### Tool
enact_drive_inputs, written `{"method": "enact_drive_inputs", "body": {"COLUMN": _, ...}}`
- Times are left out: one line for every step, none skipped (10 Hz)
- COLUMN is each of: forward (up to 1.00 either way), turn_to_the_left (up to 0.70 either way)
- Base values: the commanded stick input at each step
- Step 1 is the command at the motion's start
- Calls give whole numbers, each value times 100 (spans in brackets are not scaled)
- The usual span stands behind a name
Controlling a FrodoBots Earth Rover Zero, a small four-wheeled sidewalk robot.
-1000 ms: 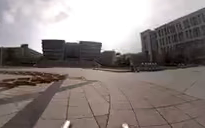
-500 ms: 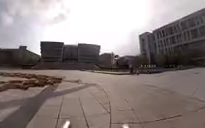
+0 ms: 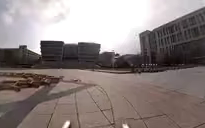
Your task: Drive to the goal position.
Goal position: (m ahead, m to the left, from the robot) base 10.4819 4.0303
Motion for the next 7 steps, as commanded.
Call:
{"method": "enact_drive_inputs", "body": {"forward": 70, "turn_to_the_left": 0}}
{"method": "enact_drive_inputs", "body": {"forward": 70, "turn_to_the_left": 0}}
{"method": "enact_drive_inputs", "body": {"forward": 70, "turn_to_the_left": 0}}
{"method": "enact_drive_inputs", "body": {"forward": 70, "turn_to_the_left": 0}}
{"method": "enact_drive_inputs", "body": {"forward": 70, "turn_to_the_left": 0}}
{"method": "enact_drive_inputs", "body": {"forward": 70, "turn_to_the_left": 0}}
{"method": "enact_drive_inputs", "body": {"forward": 70, "turn_to_the_left": 0}}
